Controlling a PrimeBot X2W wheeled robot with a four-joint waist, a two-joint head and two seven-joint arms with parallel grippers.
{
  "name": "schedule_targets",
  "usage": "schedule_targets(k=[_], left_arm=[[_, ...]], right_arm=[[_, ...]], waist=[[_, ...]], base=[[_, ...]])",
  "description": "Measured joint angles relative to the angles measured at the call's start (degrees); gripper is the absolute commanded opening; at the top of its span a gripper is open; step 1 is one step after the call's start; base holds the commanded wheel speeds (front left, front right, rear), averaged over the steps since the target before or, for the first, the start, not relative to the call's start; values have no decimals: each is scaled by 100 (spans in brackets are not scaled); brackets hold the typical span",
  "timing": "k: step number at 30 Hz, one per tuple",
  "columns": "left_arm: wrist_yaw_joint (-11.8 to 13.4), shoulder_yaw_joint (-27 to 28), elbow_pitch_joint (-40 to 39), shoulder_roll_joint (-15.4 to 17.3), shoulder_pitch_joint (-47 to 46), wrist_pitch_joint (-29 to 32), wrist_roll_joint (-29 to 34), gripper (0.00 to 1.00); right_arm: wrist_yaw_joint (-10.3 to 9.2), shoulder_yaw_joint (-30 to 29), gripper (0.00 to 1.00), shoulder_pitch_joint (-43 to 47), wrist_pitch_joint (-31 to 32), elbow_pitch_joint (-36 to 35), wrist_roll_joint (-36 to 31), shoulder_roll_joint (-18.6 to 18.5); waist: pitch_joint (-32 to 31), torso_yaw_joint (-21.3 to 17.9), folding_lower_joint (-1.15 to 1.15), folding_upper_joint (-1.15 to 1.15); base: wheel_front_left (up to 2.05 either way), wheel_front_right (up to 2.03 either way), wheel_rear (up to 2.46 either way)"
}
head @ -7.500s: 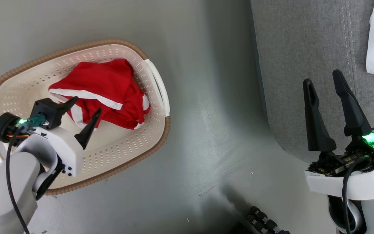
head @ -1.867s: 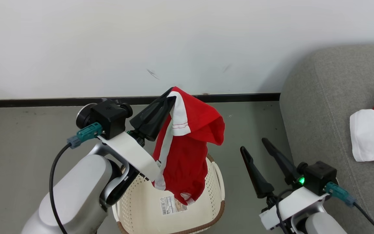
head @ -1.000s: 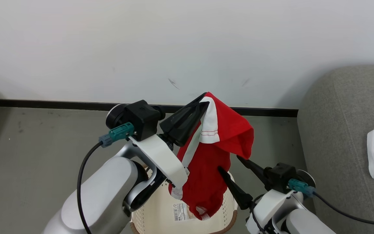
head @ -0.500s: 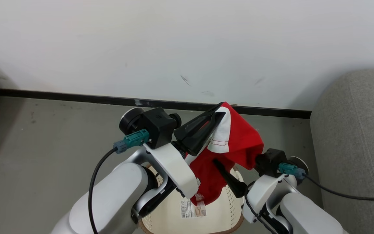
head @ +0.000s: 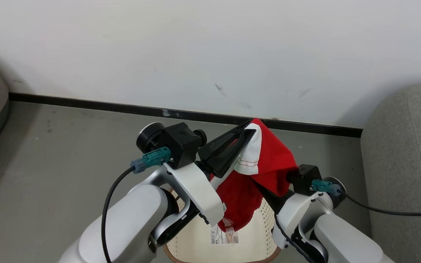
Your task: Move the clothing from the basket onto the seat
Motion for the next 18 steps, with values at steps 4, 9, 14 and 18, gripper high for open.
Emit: schedule_targets(k=[4, 9, 14, 18], left_arm=[[0, 5, 1, 12, 1, -1, 0, 0], [18, 82, 22, 59, 4, -3, -1, 0], [79, 182, 107, 170, 65, -18, -3, 0], [129, 212, 163, 233, 196, -56, -12, 0]], right_arm=[[0, -19, 0, -4, 0, 24, 94, 3], [0, -235, 0, -5, 0, -23, 182, -3], [0, -519, 0, 9, 0, -187, 191, -80], [0, -805, 0, 70, 0, -324, 230, -136]], waist=[[-29, 6, 0, 0], [-73, -37, 0, 0], [-123, -101, 0, 0], [-156, -165, 0, 0]], base=[[0, 0, 0], [0, 0, 0], [0, 0, 0], [0, 0, 0]])
